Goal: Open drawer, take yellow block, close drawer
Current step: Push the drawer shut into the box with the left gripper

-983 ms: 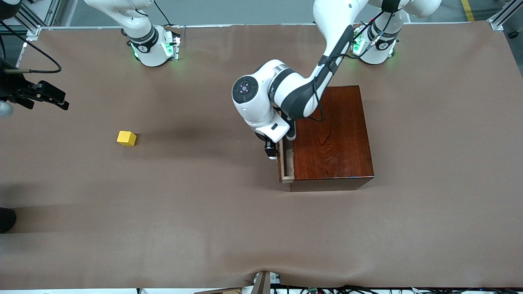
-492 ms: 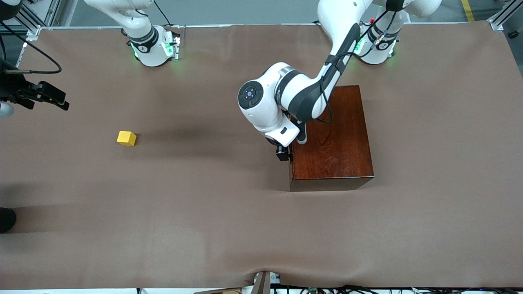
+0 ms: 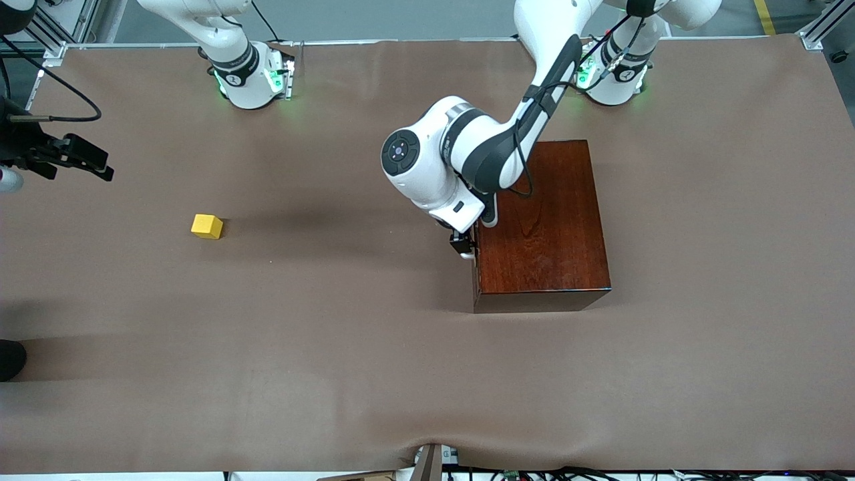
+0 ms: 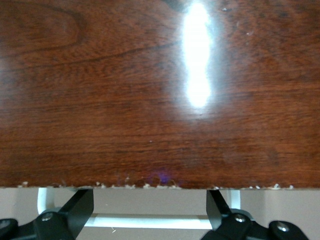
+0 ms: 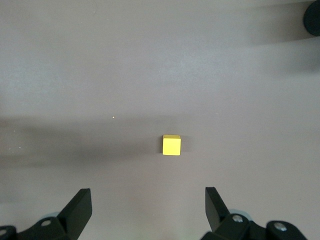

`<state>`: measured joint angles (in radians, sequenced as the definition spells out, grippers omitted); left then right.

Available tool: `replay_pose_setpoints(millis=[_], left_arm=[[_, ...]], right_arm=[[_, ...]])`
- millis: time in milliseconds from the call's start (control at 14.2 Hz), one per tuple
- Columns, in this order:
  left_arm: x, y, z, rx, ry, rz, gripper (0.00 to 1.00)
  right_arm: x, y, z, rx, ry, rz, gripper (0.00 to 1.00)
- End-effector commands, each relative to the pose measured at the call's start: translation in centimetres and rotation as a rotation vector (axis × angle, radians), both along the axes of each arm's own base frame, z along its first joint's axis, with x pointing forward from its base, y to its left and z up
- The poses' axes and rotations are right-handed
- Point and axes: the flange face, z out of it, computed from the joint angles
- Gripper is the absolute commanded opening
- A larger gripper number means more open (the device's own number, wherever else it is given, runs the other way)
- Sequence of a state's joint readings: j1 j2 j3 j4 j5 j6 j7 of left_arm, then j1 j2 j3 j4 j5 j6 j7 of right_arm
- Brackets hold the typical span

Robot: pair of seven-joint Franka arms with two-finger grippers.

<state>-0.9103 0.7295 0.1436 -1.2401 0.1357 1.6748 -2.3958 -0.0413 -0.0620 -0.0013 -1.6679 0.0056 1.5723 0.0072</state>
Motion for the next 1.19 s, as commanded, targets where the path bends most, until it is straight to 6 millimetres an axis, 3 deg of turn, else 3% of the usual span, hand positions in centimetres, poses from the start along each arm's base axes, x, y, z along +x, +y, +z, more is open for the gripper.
replay_pose_setpoints(millis=[0, 351, 632, 913, 1123], left_arm=[[-2.0, 1.0, 0.3, 0.103, 0.057, -0.007, 1.0], [-2.8, 2.0, -0.5, 0.181, 0.117, 0.015, 1.0], [-2.7, 1.3, 0.4, 0.15, 0.094, 0.022, 1.0], [-2.5, -0.3, 5.1, 0.078, 0.03, -0.004, 1.0], [-0.9, 1.8, 9.6, 0.037, -0.008, -0.006, 1.0]], right_arm=[[0.1, 0.1, 0.2, -0.001, 0.003, -0.008, 1.0], [0.1, 0.1, 0.2, -0.001, 0.003, -0.007, 1.0], [0.3, 0.1, -0.1, -0.003, 0.009, -0.007, 1.0], [0.3, 0.1, -0.1, -0.003, 0.01, -0.007, 1.0], [0.3, 0.1, -0.1, -0.002, 0.01, -0.005, 1.0]])
